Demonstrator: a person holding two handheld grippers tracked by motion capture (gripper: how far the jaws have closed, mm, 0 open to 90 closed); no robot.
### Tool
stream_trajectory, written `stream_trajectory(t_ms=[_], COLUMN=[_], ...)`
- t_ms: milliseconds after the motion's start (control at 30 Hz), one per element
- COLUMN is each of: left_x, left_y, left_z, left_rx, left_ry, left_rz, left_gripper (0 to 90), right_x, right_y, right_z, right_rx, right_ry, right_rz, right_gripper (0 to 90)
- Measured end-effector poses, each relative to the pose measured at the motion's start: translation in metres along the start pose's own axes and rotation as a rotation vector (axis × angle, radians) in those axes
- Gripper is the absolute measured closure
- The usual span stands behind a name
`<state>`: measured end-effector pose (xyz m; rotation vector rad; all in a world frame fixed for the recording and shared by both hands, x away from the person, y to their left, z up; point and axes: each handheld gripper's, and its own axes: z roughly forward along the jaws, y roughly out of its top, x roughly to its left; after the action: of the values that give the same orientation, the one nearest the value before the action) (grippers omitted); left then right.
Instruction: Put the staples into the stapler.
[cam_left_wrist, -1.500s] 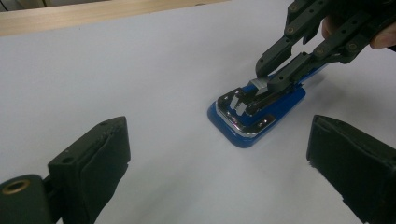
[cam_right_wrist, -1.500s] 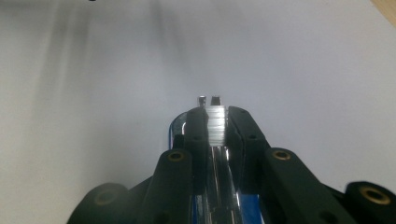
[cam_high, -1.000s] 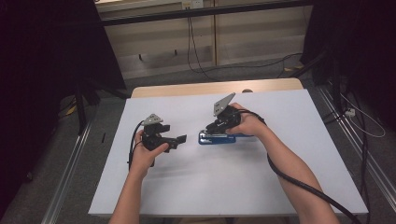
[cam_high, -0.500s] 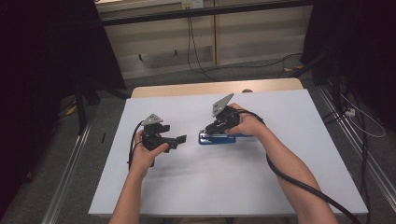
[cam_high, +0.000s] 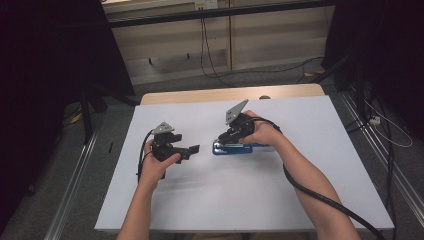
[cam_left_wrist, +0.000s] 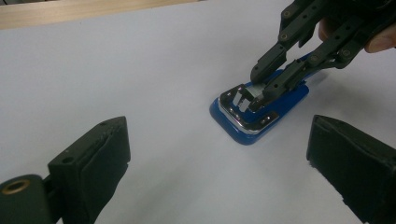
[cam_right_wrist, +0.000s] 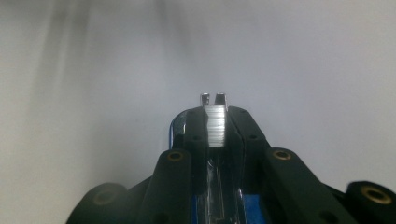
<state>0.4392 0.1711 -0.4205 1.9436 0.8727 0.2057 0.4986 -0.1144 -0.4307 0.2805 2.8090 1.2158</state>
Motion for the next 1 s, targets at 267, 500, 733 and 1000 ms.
stream_trajectory(t_ms=[267,500,733,1000], left_x=[0.0,0.0,0.0,0.0], left_y=[0.0,0.0,0.0,0.001], left_z=[0.001,0.0,0.0,0.001], left_rx=[0.003,-0.002,-0.007,-0.009], left_ry=[0.002,0.002,0.002,0.005], left_rz=[-0.001,-0.002,-0.001,-0.001], left_gripper=[6.3,6.3,6.3,6.3], right_x=[-0.001,-0.001,-0.001,0.002], right_y=[0.002,0.001,-0.001,0.0], right_z=[0.001,0.003,0.005,-0.006], right_rx=[0.007,-0.015,-0.014,-0.065], right_ry=[0.006,0.01,0.002,-0.018], right_rz=[-0.003,0.022,0.027,0.064], right_gripper=[78.7,76.6,71.9,62.7])
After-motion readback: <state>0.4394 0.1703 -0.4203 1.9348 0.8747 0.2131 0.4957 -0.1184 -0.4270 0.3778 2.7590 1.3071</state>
